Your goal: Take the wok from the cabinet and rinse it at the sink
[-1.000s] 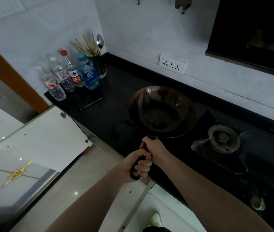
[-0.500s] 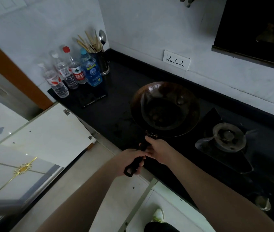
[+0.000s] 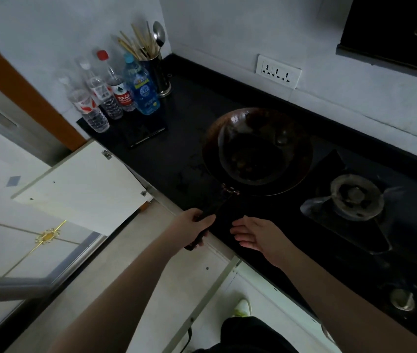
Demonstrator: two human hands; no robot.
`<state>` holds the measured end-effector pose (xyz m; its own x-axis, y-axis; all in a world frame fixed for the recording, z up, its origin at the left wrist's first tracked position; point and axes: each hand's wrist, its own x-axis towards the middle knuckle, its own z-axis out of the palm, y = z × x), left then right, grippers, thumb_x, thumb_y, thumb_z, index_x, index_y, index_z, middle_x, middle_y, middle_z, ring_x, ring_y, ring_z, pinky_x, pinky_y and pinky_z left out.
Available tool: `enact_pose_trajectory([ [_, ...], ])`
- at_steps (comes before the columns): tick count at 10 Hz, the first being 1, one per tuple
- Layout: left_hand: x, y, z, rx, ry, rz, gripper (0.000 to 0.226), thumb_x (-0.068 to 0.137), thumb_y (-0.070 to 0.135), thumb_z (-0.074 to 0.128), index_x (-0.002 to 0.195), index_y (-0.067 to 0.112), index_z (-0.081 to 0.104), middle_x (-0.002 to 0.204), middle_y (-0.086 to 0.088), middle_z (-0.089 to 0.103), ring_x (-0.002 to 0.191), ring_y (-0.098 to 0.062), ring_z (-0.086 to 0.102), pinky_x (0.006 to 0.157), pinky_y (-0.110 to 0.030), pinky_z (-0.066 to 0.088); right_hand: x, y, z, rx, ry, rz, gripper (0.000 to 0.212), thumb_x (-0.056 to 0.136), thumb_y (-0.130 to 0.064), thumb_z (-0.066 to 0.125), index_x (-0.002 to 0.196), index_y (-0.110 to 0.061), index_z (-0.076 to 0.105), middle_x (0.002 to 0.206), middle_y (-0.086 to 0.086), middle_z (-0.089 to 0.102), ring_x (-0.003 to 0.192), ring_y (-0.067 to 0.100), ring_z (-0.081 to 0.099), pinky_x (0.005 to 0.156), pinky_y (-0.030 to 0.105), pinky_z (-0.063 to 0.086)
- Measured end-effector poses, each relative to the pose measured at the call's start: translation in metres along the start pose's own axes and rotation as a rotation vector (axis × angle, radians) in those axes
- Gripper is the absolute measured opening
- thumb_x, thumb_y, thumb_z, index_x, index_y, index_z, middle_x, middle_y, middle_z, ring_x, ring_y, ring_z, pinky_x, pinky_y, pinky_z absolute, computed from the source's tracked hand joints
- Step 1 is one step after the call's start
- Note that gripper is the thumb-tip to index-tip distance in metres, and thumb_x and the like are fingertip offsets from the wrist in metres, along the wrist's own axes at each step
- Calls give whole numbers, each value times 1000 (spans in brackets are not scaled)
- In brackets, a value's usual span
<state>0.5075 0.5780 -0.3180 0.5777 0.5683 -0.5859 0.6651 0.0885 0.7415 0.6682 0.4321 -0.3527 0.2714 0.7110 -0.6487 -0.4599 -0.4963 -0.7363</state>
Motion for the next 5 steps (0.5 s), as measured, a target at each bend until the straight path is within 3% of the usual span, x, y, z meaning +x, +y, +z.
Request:
enact_pose_trajectory([
  [1,0,-3,-6,83,58,37,28,88,50,62,96,23,62,71,-1,70,56,-14,68,55,-24,52,-9,5,-15,15,36,-2,37,97,-42,52,90,-13,74,77,2,74,62,12,67,59,20,52],
  [2,1,-6,-7,121,83,65,27,89,50,60,96,24,61,72,-1,70,55,-12,67,53,-24,51,-13,9,-24,78,80,10,43,96,-43,53,64,-15,60,56,1,54,46,10,46,50,23,44],
  [3,-4,-3,-9,282,141,86,31,91,56,51,98,27,58,79,3,68,65,-11,68,55,-23,51,-17,9,-29,102,153,22,50,99,-43,47,54,-21,41,52,-2,39,44,11,33,48,24,38],
  [4,-10,-1,-18,389,290,156,29,93,56,46,100,30,55,84,14,62,73,0,61,56,-15,45,-25,12,-29,-8,147,-15,50,100,-41,45,54,-20,39,52,-1,40,45,12,34,52,27,41],
  [5,-23,-3,-23,486,356,283,28,94,51,47,109,28,56,94,15,62,82,-2,61,64,-15,43,-36,14,-24,-224,153,-91,42,100,-34,47,64,-13,51,59,1,55,49,11,48,59,28,48],
])
